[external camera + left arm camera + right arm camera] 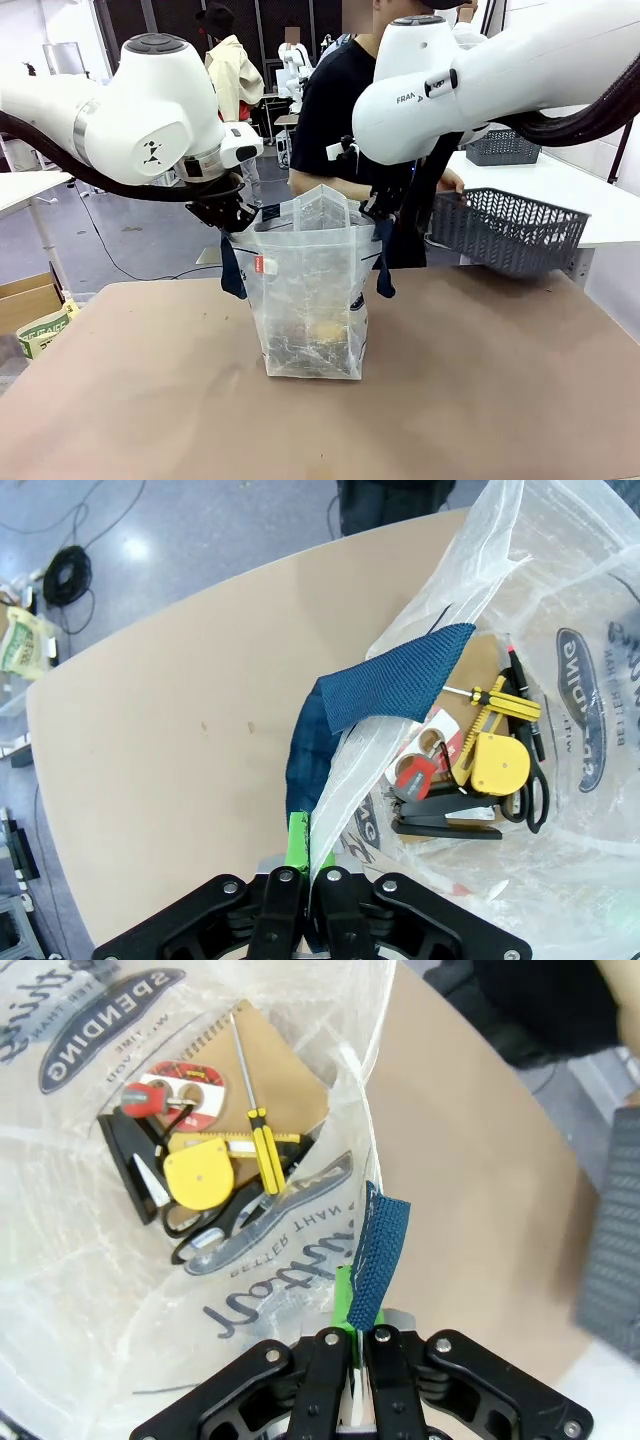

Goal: Transfer purchased items from the store into the shopping bag.
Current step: Move the Reusable shopping bag to the right side of the table.

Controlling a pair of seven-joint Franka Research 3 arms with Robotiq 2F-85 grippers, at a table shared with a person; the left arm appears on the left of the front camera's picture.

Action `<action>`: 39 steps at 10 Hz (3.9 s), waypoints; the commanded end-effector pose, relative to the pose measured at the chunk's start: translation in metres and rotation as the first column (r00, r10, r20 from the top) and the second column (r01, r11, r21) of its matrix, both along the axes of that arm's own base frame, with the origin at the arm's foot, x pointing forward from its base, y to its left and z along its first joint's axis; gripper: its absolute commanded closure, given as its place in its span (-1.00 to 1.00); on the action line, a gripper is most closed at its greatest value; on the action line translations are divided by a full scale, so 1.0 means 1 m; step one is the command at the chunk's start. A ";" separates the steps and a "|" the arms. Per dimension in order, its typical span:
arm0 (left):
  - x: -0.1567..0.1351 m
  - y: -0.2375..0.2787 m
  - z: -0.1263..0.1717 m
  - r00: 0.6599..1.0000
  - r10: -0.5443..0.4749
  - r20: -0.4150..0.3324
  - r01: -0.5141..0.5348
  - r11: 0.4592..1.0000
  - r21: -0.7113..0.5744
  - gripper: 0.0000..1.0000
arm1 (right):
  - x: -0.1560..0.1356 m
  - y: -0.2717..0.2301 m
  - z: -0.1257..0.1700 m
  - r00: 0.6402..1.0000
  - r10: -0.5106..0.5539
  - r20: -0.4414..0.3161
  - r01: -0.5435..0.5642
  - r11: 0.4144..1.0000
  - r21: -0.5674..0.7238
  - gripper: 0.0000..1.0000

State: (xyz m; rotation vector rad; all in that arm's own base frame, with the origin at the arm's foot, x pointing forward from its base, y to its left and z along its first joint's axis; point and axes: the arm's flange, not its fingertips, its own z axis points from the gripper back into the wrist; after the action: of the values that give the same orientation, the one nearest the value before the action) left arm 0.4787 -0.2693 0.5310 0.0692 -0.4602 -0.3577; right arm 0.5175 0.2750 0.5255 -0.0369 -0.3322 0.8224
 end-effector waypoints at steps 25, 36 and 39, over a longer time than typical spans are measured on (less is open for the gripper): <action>-0.008 -0.070 0.010 0.999 -0.033 0.015 0.035 0.965 -0.260 1.00 | 0.056 0.082 0.016 0.873 -0.404 -0.271 0.468 0.851 0.238 1.00; -0.010 -0.079 0.012 0.994 -0.090 0.056 0.103 0.941 -0.322 -0.19 | 0.053 0.089 0.014 0.853 -0.432 -0.292 0.506 0.819 0.269 1.00; -0.016 -0.082 0.019 0.994 -0.095 0.055 0.108 0.928 -0.355 -1.00 | 0.056 0.090 0.012 0.852 -0.435 -0.290 0.508 0.821 0.262 1.00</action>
State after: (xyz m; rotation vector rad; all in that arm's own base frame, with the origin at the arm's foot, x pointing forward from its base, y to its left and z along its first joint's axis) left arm 0.4643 -0.3567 0.5478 -0.2716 -0.5555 -0.3515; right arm 0.5710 0.3616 0.5368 0.2527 -0.2270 0.2835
